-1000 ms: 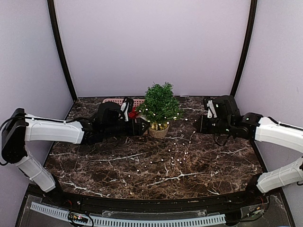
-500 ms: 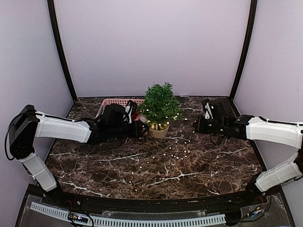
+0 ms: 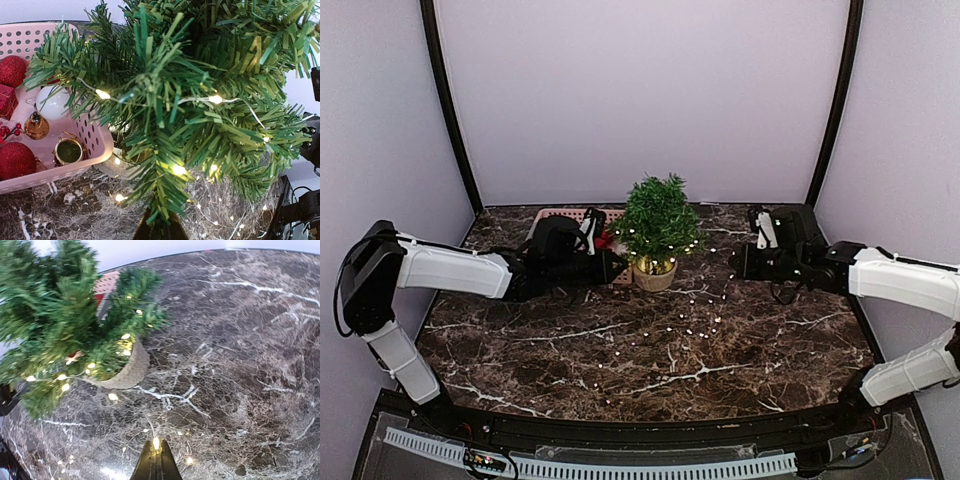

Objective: Decorate the small christmas tree
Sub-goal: Wrap the side of the string light in the gap of the branches.

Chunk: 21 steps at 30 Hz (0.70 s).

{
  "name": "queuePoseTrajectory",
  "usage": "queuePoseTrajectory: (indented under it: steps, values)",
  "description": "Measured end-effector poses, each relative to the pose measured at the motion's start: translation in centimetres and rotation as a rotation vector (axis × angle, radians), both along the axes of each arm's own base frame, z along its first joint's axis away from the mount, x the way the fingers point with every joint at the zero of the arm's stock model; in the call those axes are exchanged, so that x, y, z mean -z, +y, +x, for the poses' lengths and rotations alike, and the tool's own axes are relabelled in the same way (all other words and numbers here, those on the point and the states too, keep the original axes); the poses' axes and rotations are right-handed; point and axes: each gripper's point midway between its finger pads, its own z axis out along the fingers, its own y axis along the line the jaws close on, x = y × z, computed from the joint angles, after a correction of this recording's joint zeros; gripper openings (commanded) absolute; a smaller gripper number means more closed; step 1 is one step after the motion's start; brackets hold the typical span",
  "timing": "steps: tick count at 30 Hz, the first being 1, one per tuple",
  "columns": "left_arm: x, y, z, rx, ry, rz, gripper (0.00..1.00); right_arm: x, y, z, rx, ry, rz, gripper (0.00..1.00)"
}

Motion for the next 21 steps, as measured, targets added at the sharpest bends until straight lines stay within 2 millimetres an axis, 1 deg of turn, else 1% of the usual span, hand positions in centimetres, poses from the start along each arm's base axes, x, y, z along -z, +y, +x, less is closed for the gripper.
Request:
queuePoseTrajectory:
  steps: [5,10,12,13,15,16,21]
  values:
    - [-0.2,0.3,0.6,0.003,-0.015,-0.004,0.04,-2.5,1.0,-0.7,-0.079,-0.057,-0.004,0.00]
    - [-0.5,0.5,1.5,0.006,-0.031,-0.006,0.05,-5.6,3.1,-1.2,-0.169,-0.134,-0.003,0.00]
    - [-0.4,0.7,1.9,0.003,-0.033,-0.004,0.07,-6.8,4.1,-1.7,-0.211,-0.163,0.003,0.00]
    - [-0.3,0.8,2.0,0.002,-0.034,-0.002,0.10,-7.3,4.4,-1.8,-0.223,-0.174,0.005,0.00]
    - [-0.3,0.9,2.2,0.001,-0.036,0.001,0.15,-7.9,4.7,-1.9,-0.234,-0.189,0.007,0.00]
    - [-0.3,0.9,2.3,0.002,-0.039,0.001,0.16,-8.0,4.8,-1.9,-0.236,-0.193,0.006,0.00]
    - [-0.3,0.9,2.3,0.006,-0.045,0.003,0.17,-7.9,5.1,-1.7,-0.239,-0.190,0.000,0.00]
